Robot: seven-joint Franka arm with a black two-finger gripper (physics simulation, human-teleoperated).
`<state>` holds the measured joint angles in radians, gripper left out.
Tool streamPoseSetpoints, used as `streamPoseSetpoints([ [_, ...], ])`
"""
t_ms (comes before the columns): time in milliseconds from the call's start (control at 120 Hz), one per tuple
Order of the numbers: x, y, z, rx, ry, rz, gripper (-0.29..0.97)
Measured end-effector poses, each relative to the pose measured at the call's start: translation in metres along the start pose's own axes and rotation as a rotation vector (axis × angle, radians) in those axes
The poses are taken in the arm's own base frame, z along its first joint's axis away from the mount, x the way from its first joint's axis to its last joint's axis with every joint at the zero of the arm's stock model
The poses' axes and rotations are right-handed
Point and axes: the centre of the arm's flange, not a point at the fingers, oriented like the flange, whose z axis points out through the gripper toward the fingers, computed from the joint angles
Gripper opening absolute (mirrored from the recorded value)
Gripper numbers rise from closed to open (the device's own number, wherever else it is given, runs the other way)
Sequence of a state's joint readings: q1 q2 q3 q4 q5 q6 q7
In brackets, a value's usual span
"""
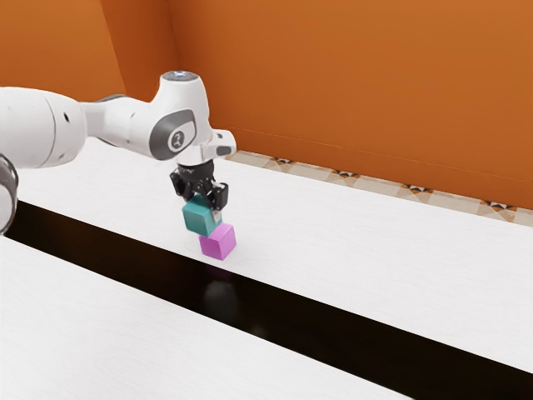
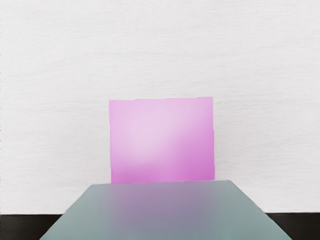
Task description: Pick up the blue block with one arm, and put the blue block on the pink block with one arm
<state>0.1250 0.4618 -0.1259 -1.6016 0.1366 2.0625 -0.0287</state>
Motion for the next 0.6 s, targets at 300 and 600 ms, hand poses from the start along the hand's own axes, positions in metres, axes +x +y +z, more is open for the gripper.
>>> streamPoseSetpoints([
  [300,0.01,-0.009,0.019,-0.003,-0.079,-0.01,0.37],
  [600,0.018,-0.005,0.021,-0.011,-0.078,0.003,0.37],
])
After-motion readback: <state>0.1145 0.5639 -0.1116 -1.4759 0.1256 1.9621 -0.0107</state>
